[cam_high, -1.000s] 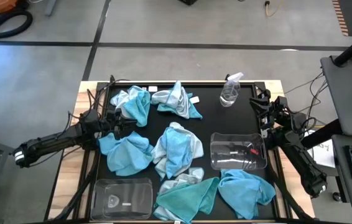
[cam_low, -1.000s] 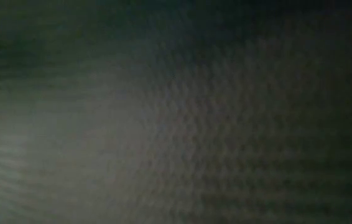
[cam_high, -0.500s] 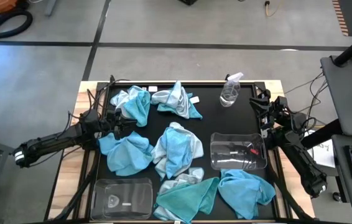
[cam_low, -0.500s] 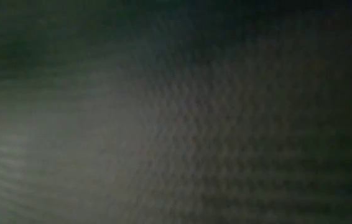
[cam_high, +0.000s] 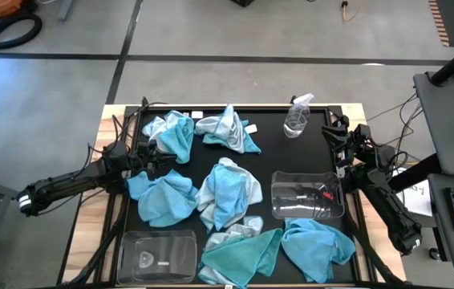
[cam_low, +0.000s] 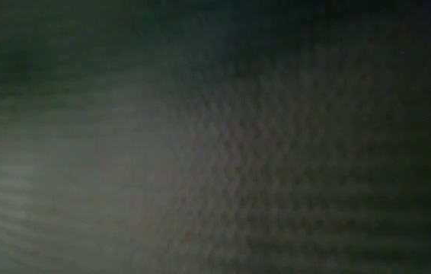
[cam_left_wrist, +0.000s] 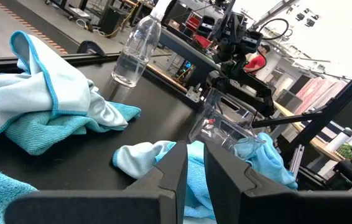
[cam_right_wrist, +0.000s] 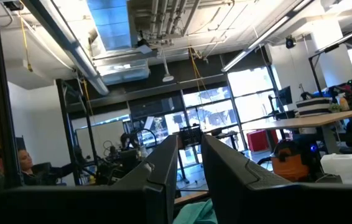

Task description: Sort microfiber towel by color & place in baskets

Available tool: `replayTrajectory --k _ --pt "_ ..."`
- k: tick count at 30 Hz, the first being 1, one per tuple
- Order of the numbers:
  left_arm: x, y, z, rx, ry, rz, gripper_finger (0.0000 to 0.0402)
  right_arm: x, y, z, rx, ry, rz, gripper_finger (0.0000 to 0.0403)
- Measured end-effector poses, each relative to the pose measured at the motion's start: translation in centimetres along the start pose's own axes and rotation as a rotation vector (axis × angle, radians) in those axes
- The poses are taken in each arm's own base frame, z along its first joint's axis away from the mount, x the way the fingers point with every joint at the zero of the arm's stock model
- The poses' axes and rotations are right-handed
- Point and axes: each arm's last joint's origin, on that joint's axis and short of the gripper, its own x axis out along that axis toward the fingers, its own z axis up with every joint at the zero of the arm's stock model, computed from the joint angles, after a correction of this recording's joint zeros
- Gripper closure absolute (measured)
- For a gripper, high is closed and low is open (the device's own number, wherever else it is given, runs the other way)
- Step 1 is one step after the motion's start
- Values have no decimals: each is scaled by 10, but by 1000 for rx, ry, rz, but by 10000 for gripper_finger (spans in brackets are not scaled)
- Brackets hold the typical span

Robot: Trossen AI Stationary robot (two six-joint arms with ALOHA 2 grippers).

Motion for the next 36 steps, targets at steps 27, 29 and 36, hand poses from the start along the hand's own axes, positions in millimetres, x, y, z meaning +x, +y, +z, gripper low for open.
replayTrajectory --k 27,29,36 --pt "0 0 0 0 0 0 363 0 -1 1 -1 -19 -23 335" --pt "0 0 0 0 1 0 363 0 -1 1 -1 -19 -22 335" --pt "0 0 0 0 1 0 363 0 -1 1 -1 -18 -21 335"
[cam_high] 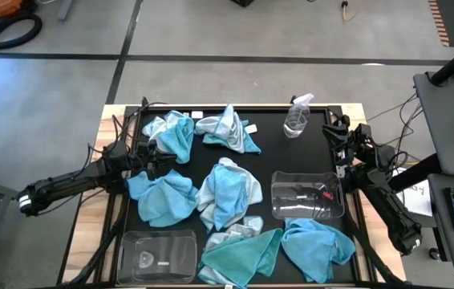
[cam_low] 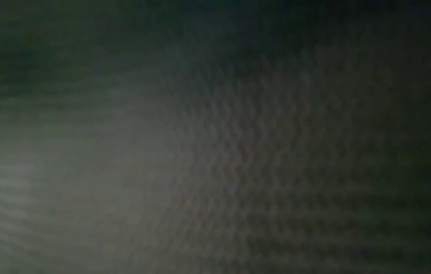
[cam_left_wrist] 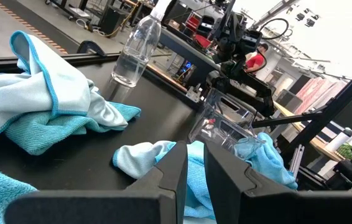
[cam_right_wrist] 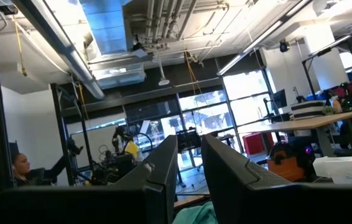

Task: Sort microfiber towel by color & place in baskets
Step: Put the blue towel into the bottom transparent bin

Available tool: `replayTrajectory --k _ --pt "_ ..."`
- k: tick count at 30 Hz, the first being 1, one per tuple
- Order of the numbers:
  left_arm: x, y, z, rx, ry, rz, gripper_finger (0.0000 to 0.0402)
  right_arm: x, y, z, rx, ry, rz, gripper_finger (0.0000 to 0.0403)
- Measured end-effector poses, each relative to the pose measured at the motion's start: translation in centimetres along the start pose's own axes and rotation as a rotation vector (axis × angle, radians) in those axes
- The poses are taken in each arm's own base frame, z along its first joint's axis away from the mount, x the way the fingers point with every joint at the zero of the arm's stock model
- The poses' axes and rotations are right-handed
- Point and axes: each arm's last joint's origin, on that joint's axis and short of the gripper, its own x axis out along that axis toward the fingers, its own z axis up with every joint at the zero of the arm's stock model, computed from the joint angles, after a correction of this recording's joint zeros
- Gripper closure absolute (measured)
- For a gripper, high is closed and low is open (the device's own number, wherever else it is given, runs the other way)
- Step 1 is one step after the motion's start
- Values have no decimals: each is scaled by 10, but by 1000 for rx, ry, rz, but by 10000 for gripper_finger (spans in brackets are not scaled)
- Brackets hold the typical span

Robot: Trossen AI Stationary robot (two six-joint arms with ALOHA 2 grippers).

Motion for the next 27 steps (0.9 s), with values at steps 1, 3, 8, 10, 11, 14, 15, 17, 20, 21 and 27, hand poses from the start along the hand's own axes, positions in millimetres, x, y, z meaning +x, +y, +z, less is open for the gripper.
replayTrajectory --k 1,3,8,10,11,14,15,17,20,21,27 --pt "0 0 0 0 -1 0 363 0 0 0 0 0 1 335" --pt "0 0 0 0 0 0 363 0 0 0 0 1 1 335" --pt "0 0 0 18 -1 1 363 0 0 0 1 1 0 335" --pt "0 0 0 72 -1 0 363 0 0 0 1 1 0 335" --pt "0 0 0 89 -1 1 363 0 0 0 1 1 0 335" --pt "0 0 0 99 -1 1 363 0 0 0 2 2 0 335" --pt "0 0 0 99 -2 2 363 0 0 0 2 2 0 335" --pt "0 0 0 98 -5 8 363 0 0 0 2 2 0 335" --pt "0 0 0 98 -5 9 363 0 0 0 1 2 0 335" --pt "0 0 0 98 -5 8 363 0 0 0 1 1 0 335" --pt "0 2 1 98 -43 82 363 0 -1 -1 11 10 -6 335"
